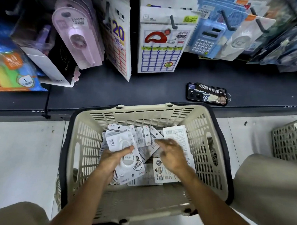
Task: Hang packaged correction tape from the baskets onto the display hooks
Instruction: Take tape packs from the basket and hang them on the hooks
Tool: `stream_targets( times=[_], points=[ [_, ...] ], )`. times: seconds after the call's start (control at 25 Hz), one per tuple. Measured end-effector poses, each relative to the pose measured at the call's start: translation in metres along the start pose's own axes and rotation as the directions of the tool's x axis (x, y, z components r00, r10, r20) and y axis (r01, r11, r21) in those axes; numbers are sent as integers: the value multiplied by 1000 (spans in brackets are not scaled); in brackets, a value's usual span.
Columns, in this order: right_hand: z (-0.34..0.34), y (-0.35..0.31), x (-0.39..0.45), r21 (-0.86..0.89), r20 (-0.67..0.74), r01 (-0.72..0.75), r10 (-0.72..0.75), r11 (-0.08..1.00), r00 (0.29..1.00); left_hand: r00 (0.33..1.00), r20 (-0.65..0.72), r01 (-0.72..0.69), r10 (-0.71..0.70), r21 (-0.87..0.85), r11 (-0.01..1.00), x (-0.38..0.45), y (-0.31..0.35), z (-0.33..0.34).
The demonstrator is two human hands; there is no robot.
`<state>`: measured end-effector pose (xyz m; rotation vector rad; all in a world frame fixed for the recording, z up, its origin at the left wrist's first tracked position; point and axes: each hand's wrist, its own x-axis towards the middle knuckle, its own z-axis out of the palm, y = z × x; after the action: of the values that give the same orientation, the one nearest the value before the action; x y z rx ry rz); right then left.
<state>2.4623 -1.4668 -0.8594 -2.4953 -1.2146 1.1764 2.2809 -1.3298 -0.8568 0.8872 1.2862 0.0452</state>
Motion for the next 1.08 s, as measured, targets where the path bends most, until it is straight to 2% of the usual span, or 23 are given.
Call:
stream_targets(
  times=[0.04,0.08,0.2,0.28,0.4,0.48,0.64,0.76,0.88,0.96,1.04,1.08],
  points=[
    [-8,20,-2,-239,14,-28,32,971,999,999,-40,-9,10,22,1000,2,1,0],
    [-12,34,-5,-352,43,-66,86,934,995,998,-66,-17,20,44,999,3,2,0],
    [0,36,-6,-484,41,-190,239,854,970,993,-108,-47,49,22,999,2,-3,2],
    [13,27,-2,-582,3,-203,252,788,968,991,-115,-65,67,15,998,1,-4,2],
    [7,25,0,-503,-90,-264,254,823,963,991,-107,-81,84,31,996,1,1,2],
    [5,29,-1,-421,-79,-288,281,860,956,989,-106,-99,105,58,993,-1,2,2],
    [25,31,-10,-601,-49,-274,307,751,950,987,-82,-137,140,44,990,-9,1,5],
    [14,22,-14,-669,-33,-205,247,714,968,987,-68,-143,148,77,987,-14,3,7],
    [-17,5,-17,-613,-63,-113,94,782,994,980,-61,-179,188,124,976,-13,10,6],
    [-49,-12,-22,-464,-214,-110,9,879,977,968,-90,-220,233,134,966,-11,15,6],
    [-93,-25,-25,-253,-430,-19,-95,967,898,962,-89,-247,258,120,962,-9,21,8],
    [-117,-30,-26,-113,-453,49,-95,992,886,960,-63,-264,273,115,958,-8,23,10]
  ],
)
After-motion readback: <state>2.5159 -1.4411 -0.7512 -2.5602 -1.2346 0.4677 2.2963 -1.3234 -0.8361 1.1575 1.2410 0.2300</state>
